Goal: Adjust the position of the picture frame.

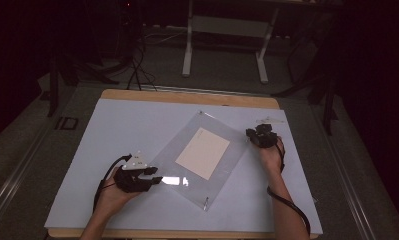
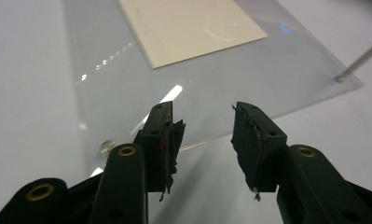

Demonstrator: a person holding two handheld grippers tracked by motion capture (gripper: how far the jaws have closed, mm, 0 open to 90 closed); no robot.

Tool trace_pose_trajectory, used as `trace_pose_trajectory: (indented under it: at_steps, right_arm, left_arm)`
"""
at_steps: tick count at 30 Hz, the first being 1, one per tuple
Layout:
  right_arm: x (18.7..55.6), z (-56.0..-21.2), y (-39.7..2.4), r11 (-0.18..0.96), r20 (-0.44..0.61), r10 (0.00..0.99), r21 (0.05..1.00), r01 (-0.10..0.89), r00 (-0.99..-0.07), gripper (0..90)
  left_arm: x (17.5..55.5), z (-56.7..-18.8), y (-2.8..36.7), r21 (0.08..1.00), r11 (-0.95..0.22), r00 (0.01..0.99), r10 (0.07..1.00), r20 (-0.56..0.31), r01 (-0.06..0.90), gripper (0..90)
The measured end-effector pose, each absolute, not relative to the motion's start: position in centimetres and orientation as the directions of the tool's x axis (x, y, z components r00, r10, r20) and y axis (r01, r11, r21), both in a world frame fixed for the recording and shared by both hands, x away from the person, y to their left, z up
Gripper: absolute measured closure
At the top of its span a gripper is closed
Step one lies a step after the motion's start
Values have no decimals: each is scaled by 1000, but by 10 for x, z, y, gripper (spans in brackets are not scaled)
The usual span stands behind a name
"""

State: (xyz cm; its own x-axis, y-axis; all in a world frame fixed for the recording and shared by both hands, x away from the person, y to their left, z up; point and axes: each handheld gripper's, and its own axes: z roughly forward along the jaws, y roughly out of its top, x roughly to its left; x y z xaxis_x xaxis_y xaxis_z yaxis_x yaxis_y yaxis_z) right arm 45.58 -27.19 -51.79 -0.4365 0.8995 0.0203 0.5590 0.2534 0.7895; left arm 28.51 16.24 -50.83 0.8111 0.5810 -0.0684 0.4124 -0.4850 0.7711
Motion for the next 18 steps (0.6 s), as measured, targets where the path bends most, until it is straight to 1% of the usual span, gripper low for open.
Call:
trace_pose_trajectory:
  at_steps: [7, 10, 13, 18]
  right_arm:
    - [457, -517, -272, 254, 25, 899, 782, 569, -437, 849]
    - [458, -516, -271, 251, 27, 902, 779, 575, -431, 849]
    - [458, -516, -271, 248, 32, 902, 778, 577, -431, 849]
    - [458, -516, -271, 244, 36, 903, 777, 580, -429, 849]
  left_arm:
    - [280, -507, 136, 775, -521, 871, 485, -75, 357, 592]
    - [276, -505, 122, 785, -526, 899, 429, -87, 327, 592]
    - [269, -502, 103, 795, -540, 930, 358, -81, 277, 592]
    - [267, -505, 77, 791, -562, 954, 288, -84, 240, 613]
